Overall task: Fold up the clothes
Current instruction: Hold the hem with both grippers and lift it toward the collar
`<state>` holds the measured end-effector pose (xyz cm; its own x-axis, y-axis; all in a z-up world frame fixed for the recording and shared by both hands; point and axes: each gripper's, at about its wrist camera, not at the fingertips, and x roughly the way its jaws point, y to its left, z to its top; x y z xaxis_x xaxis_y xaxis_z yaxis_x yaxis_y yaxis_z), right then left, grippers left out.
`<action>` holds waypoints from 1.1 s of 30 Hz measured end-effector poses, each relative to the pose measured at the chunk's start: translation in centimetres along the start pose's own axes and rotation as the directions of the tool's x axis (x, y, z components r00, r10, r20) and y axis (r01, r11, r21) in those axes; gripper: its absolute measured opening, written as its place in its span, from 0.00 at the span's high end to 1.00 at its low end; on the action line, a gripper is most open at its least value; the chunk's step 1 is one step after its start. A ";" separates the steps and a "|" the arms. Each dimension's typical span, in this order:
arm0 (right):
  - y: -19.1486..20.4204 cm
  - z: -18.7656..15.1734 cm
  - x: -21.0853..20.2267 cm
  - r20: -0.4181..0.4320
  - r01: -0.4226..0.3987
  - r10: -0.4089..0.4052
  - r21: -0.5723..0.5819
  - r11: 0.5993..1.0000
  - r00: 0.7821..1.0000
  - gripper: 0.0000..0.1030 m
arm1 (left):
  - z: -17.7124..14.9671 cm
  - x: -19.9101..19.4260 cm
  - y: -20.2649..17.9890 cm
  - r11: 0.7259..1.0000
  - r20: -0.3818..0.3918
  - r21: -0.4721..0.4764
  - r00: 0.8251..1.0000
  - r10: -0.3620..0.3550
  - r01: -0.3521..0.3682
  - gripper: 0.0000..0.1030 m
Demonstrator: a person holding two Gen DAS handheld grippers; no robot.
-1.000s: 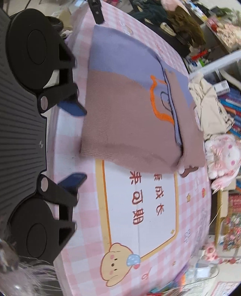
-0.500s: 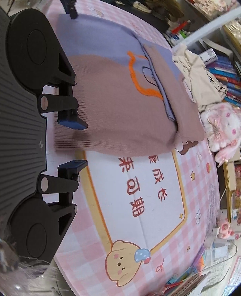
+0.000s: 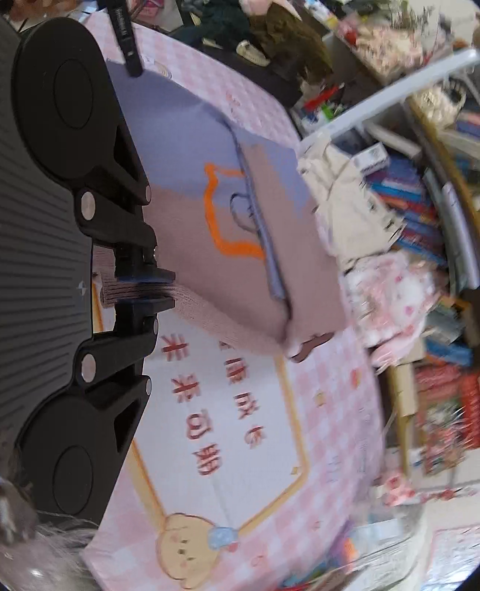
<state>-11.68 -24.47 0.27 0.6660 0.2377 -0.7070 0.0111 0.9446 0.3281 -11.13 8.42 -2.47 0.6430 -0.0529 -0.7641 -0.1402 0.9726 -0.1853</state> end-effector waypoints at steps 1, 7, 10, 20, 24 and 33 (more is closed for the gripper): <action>-0.3 0.0 0.4 -0.023 0.000 0.000 0.024 1.000 1.000 0.92 | -0.1 0.2 0.4 1.000 -0.016 -0.022 1.000 -0.008 0.008 0.90; -1.3 -0.9 1.4 -0.066 0.049 -0.046 0.059 0.997 0.997 0.76 | -0.3 0.7 2.1 0.995 -0.060 -0.087 0.997 -0.052 0.046 0.61; -2.0 -1.0 1.7 -0.083 0.062 -0.055 0.081 0.995 0.995 0.73 | -0.5 1.2 2.8 0.990 -0.085 -0.128 0.994 -0.066 0.055 0.60; -3.3 -1.1 2.8 -0.104 0.036 -0.020 0.152 0.988 0.994 0.67 | -0.1 1.7 4.3 0.962 -0.069 -0.260 0.992 -0.108 0.086 0.61; -3.0 -0.6 3.2 -0.094 0.094 -0.082 0.121 0.988 0.992 0.86 | 0.1 2.2 4.2 0.959 -0.081 -0.275 0.992 -0.097 0.071 0.67; -2.2 0.7 1.0 -0.031 -0.017 0.019 0.062 0.998 0.999 0.90 | 1.6 0.7 2.9 0.972 -0.049 -0.207 0.991 -0.126 0.113 0.94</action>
<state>-10.52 -26.53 -0.72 0.6430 0.2621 -0.7196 0.0464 0.9246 0.3781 -9.87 11.53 -2.52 0.6177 -0.1858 -0.7641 -0.2197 0.8922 -0.3946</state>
